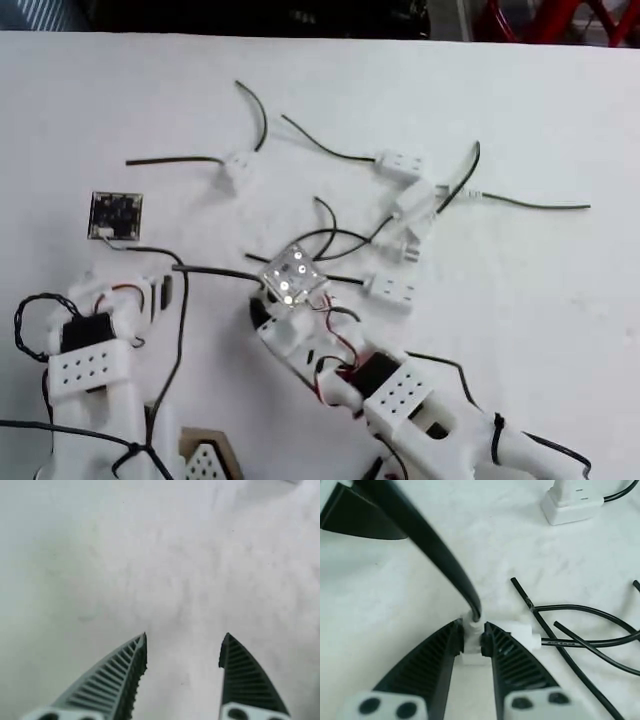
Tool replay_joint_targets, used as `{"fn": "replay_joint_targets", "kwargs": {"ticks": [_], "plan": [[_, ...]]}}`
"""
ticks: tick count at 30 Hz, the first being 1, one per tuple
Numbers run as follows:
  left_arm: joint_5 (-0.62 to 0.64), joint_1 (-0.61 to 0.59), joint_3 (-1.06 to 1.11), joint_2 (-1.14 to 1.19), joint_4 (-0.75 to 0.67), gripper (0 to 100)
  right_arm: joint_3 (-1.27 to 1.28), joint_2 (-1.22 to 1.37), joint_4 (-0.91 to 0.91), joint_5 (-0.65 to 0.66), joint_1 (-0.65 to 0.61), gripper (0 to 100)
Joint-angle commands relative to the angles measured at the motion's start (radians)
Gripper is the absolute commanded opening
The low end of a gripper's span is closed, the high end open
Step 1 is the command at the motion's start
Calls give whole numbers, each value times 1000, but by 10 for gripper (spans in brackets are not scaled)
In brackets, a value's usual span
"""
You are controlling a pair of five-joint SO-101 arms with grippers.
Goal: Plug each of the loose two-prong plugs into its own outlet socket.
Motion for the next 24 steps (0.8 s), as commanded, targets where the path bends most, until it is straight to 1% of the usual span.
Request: {"fn": "replay_joint_targets", "kwargs": {"ticks": [1, 4, 11, 17, 18, 21, 24], "plan": [[9, -2, -6, -22, -17, 238, -18, 5, -13, -3, -1, 17], [9, -2, -6, -22, -17, 238, -18, 25, -13, -3, -1, 17], [9, -4, -5, -22, -17, 238, -83, 205, -21, -8, 15, 17], [9, -4, -5, -22, -17, 238, -98, 225, -15, 0, 27, 17], [9, -4, -5, -22, -17, 238, -98, 225, -13, 6, 27, 17], [9, -4, -5, -22, -17, 238, -112, 225, 24, 86, 25, 17], [9, -4, -5, -22, -18, 238, -169, 226, 101, 97, 24, 17]]}}
